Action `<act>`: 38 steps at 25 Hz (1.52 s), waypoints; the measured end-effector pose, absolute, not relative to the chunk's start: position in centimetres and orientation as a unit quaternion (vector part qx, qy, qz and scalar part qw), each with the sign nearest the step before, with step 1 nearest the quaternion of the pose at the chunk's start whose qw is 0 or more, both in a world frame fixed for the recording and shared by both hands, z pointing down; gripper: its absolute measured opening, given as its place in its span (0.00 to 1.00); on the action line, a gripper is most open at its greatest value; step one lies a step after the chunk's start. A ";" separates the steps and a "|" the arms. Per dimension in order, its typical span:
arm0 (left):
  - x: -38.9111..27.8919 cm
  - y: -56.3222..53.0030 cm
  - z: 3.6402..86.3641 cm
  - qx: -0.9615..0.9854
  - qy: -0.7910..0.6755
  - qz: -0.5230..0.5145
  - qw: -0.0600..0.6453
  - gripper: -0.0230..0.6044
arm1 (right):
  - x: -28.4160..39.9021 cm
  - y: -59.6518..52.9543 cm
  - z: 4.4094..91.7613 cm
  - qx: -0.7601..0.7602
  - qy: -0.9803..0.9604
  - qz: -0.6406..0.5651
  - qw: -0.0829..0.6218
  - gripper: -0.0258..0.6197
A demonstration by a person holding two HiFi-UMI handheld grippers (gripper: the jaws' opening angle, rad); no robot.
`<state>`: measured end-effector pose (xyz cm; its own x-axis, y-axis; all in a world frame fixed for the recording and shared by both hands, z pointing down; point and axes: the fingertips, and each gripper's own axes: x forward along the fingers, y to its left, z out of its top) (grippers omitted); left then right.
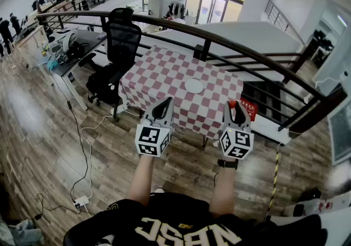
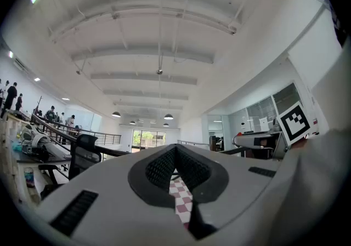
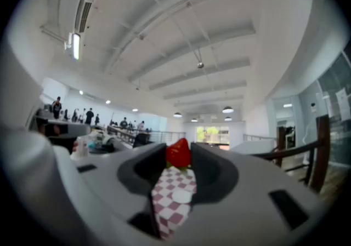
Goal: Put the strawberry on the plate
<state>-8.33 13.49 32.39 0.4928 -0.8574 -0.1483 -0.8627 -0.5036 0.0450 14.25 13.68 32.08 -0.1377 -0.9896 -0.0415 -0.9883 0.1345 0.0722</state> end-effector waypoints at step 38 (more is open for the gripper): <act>-3.8 0.9 34.7 -0.860 0.507 0.048 -0.016 0.05 | 16.1 -2.3 35.8 0.620 -0.783 0.038 -0.035 0.27</act>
